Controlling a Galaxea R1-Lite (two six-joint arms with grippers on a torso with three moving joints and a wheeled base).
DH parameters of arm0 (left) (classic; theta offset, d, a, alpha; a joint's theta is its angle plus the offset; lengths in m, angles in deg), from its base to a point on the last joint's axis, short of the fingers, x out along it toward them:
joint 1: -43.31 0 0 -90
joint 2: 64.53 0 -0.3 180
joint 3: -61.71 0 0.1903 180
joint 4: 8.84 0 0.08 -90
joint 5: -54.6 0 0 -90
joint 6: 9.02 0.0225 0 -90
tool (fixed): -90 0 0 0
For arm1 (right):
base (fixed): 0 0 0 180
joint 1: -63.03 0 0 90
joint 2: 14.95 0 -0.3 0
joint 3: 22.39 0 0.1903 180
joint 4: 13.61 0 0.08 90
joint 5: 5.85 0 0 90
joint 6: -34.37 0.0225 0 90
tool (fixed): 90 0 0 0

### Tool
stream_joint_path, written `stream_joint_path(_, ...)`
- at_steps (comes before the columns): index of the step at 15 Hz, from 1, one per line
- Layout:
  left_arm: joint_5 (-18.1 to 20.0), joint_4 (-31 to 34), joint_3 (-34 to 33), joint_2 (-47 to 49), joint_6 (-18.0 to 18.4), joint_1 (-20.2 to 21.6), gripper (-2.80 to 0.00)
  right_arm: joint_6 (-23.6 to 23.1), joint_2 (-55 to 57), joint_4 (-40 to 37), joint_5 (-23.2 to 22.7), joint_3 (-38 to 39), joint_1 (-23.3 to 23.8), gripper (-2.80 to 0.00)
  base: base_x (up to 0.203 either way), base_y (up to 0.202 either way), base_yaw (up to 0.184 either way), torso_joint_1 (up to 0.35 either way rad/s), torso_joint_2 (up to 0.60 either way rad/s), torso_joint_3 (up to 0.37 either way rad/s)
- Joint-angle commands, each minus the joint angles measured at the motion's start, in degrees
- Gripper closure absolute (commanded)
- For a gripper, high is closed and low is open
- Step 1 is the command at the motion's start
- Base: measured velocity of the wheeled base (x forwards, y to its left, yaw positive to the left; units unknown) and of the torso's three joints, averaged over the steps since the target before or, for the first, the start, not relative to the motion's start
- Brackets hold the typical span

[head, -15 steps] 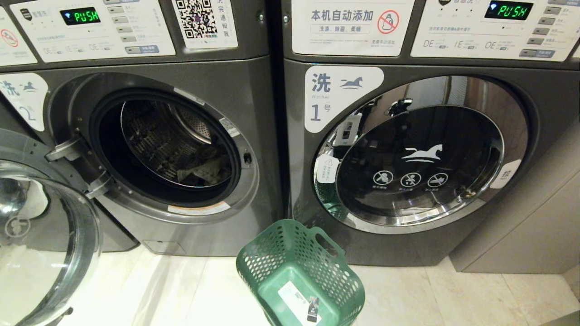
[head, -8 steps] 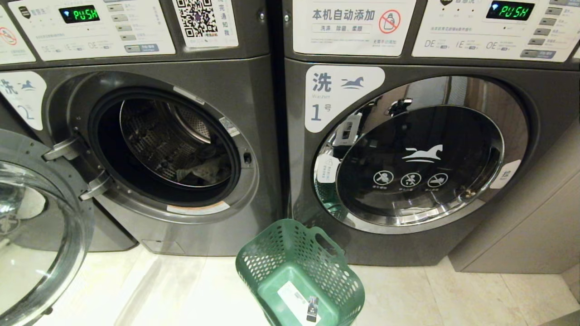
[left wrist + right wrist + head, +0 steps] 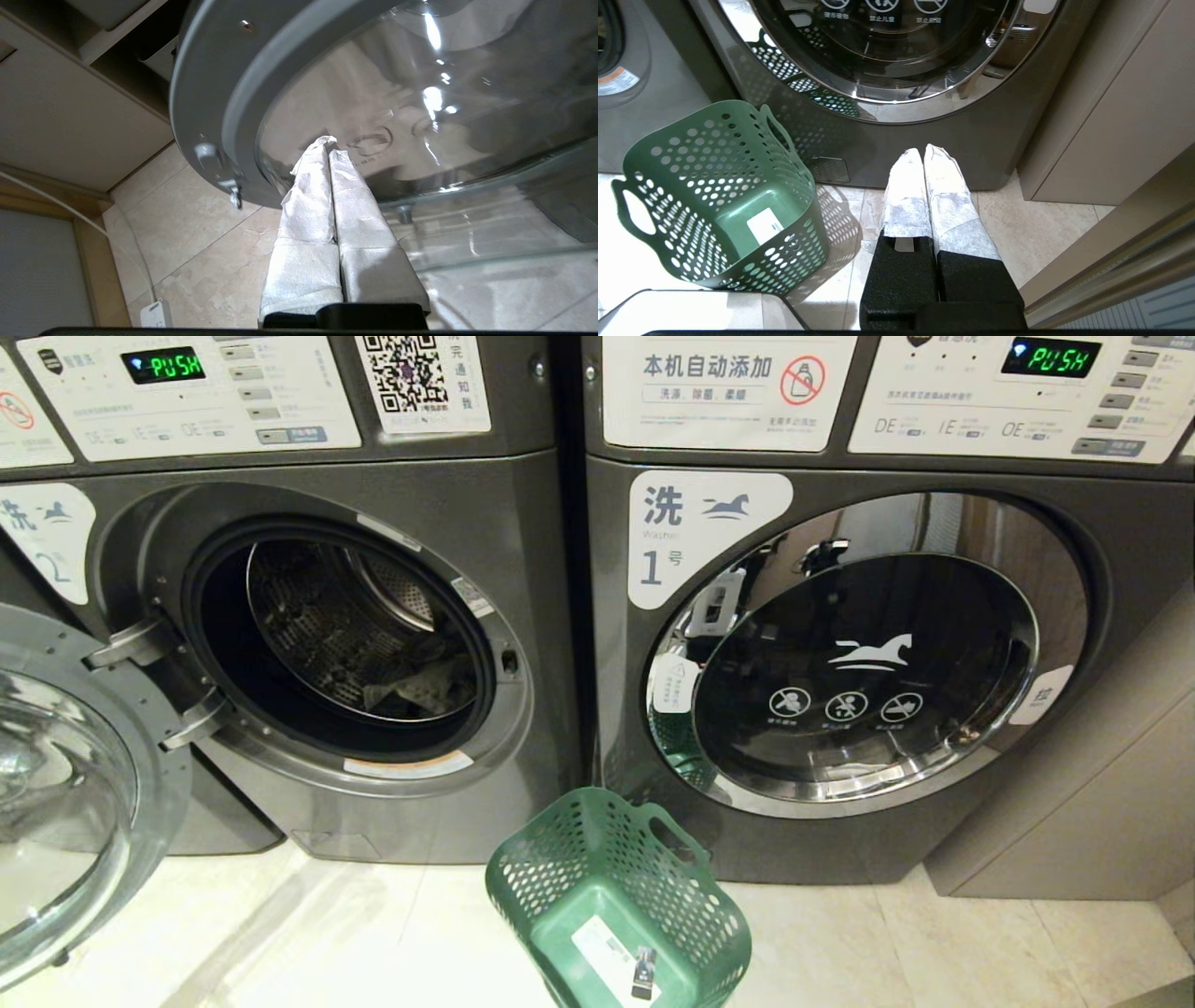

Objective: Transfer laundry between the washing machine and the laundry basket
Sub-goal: Open the lid of the washing machine

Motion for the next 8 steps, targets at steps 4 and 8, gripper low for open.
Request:
stream_joint_path(4,10.34,5.16,-7.18,-19.64,-0.96,-2.62,0.00,0.00,0.05,0.04,0.00,0.00,-0.03,0.00,0.000,0.000,0.000,0.000,0.00,0.000)
stream_joint_path(8,16.19,11.59,-20.87,-35.55,-1.57,-11.25,0.00,0.00,0.05,0.04,0.00,0.00,-0.03,0.00,0.000,0.000,0.000,0.000,0.00,0.000)
